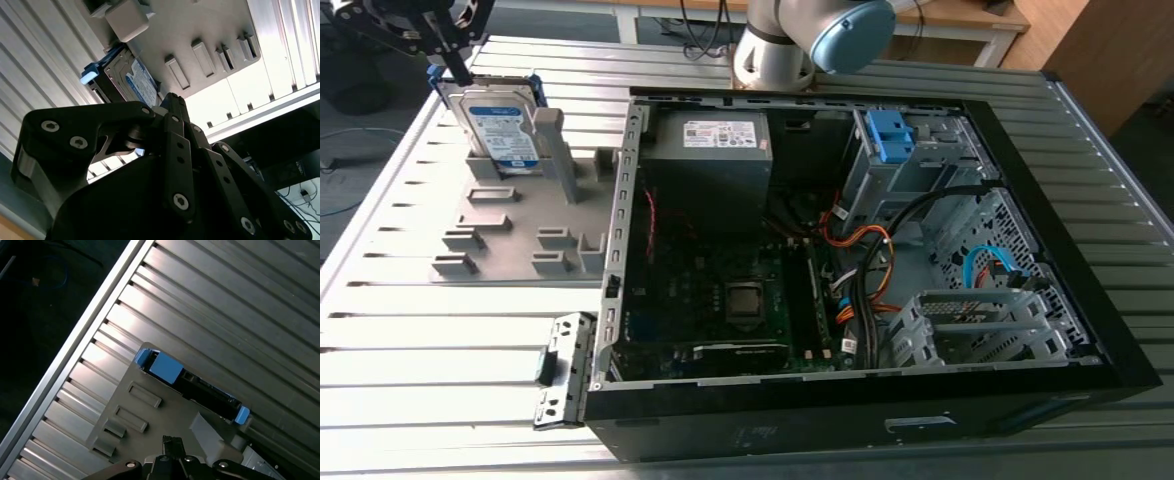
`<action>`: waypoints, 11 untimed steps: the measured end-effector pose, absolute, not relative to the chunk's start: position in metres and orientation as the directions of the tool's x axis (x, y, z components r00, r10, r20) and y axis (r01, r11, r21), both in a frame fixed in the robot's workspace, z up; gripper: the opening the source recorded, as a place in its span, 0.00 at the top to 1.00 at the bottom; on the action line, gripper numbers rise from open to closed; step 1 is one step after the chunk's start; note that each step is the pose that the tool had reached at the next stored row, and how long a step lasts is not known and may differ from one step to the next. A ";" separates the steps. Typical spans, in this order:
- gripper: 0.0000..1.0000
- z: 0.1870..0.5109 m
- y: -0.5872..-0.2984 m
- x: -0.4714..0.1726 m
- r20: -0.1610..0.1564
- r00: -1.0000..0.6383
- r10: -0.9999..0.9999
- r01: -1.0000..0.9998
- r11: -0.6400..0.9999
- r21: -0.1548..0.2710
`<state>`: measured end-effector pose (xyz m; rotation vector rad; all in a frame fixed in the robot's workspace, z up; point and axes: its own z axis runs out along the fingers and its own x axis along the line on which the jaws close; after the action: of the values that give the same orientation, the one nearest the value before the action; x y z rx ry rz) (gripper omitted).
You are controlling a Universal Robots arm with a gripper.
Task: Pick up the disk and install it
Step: 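Pick up the disk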
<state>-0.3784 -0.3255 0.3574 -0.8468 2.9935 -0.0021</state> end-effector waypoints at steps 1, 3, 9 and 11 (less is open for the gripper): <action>0.89 0.357 -0.325 -0.378 -0.029 -0.849 -0.527 -0.527 0.850 -0.010; 0.89 0.357 -0.325 -0.378 -0.029 -0.845 -0.534 -0.534 0.845 -0.010; 0.89 0.357 -0.325 -0.378 -0.029 -0.832 -0.555 -0.554 0.832 -0.010; 0.89 0.357 -0.325 -0.378 -0.029 -0.827 -0.561 -0.561 0.828 -0.010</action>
<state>-0.3784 -0.3254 0.3575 -0.9134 2.9739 -0.0011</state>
